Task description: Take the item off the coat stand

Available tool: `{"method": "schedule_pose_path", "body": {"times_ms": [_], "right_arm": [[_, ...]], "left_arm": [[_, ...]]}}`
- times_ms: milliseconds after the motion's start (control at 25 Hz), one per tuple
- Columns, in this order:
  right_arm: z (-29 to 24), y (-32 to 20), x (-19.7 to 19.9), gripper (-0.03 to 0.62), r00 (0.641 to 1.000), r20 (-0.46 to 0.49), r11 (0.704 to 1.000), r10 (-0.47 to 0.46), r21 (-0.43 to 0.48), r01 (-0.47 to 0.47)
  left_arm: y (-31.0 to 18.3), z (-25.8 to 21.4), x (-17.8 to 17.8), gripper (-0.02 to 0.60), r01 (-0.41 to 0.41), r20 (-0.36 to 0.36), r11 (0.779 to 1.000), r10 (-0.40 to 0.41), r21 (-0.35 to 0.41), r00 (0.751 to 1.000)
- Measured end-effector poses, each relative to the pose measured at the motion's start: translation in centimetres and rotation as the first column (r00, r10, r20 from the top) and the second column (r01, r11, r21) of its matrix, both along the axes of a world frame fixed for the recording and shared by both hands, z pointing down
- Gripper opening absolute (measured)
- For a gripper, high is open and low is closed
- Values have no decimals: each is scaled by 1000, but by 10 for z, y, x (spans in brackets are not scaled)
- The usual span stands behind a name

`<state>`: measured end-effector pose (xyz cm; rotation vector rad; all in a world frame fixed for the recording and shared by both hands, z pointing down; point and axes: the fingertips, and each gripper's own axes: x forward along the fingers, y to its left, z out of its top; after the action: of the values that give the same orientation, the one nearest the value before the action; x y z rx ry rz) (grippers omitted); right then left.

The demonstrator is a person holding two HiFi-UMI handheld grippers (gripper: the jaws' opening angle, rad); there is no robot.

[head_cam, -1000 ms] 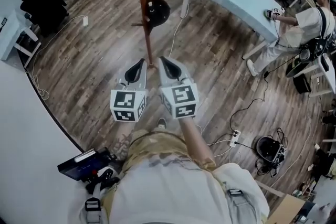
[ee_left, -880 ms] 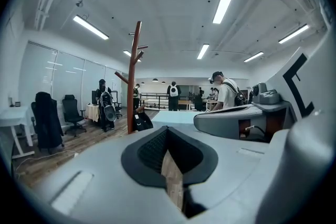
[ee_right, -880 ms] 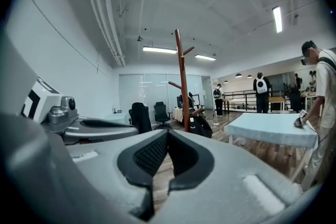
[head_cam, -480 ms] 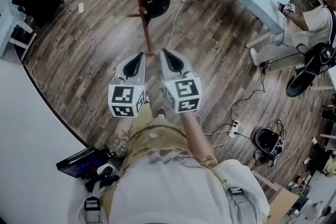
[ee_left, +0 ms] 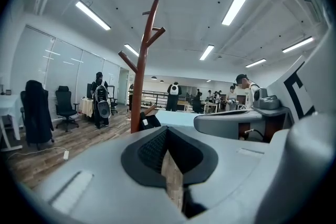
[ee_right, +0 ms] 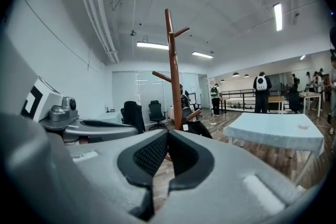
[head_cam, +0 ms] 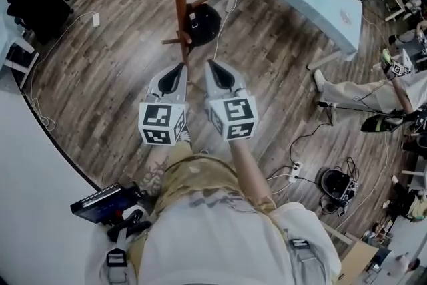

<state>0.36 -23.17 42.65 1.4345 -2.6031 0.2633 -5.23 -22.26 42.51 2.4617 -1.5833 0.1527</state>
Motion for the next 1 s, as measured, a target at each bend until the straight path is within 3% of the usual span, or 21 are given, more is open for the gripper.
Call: {"method": "schedule_pose_path", "body": {"times_ms": [360,560,1000], "right_arm": [[21,-77,-26,2,997,-46,997,60,-41,-62],[29,-95,-30,9,994,-70,994,87,-55,-91],[57,-156,-45,100,990,-136,994,-23,-110,8]], "left_arm": [[-68,15,-31,0,-45,-19,998,44,-37,999],[-82,19,-42,0,-57,-30,997,55,-48,998],[-110,30,-36,0,-24,-5,995,23,-95,1000]]}}
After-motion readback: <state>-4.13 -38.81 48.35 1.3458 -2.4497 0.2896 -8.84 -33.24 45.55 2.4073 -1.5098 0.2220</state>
